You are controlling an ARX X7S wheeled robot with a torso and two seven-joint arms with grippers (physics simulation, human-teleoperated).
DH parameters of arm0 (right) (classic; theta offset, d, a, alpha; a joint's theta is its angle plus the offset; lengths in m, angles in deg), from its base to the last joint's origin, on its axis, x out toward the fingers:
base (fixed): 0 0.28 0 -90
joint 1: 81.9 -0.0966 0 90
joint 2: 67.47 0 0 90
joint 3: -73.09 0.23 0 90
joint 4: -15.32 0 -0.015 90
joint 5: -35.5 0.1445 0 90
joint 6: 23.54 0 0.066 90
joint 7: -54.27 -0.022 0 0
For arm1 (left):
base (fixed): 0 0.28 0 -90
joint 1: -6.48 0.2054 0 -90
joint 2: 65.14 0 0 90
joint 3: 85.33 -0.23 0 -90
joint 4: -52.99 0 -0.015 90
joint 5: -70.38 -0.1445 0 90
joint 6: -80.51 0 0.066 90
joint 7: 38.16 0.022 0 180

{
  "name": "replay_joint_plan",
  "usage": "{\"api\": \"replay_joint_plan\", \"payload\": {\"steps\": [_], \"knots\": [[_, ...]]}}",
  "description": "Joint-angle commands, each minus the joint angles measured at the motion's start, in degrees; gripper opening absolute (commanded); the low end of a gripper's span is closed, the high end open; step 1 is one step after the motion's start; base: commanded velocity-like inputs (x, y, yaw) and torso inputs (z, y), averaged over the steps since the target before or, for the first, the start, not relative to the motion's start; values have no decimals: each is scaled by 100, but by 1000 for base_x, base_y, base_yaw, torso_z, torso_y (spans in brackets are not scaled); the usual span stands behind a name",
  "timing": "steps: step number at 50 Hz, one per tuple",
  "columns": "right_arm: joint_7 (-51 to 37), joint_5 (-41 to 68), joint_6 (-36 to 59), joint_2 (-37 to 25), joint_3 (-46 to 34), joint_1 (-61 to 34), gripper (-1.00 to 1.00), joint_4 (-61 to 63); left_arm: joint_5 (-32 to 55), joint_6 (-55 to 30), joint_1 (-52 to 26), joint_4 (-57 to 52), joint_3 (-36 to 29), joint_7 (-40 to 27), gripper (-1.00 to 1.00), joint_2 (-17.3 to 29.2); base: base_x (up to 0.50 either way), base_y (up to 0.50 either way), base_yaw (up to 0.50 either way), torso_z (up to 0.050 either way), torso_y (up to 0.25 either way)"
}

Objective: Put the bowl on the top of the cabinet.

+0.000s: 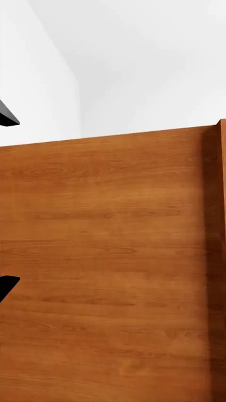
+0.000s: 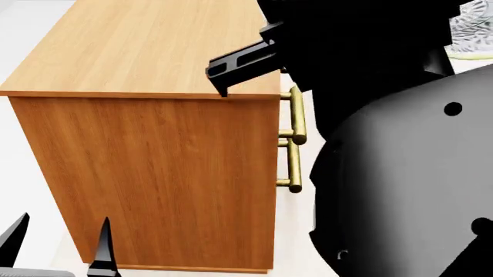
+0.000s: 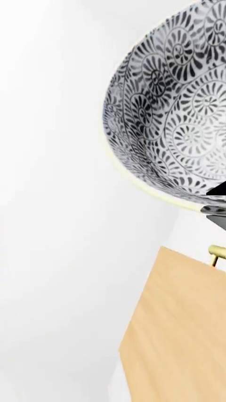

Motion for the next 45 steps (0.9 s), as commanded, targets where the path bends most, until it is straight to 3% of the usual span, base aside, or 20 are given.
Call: {"api": "replay_joint_plan", "payload": {"steps": [1, 18, 45], "knots": [[-225, 179, -37, 527, -412, -1056, -100, -632, 13, 2, -18, 14, -10, -8, 100, 6, 0, 0, 0, 0, 0], [71, 63, -128, 1134, -799, -1934, -100, -1582, 9, -75, -39, -55, -42, -58, 100, 33, 0, 0, 0, 0, 1], [103, -309, -570, 1726, -1346, -1302, -100, -1215, 38, -21, 11, -76, -43, -94, 100, 77, 0, 0, 0, 0, 0]]}}
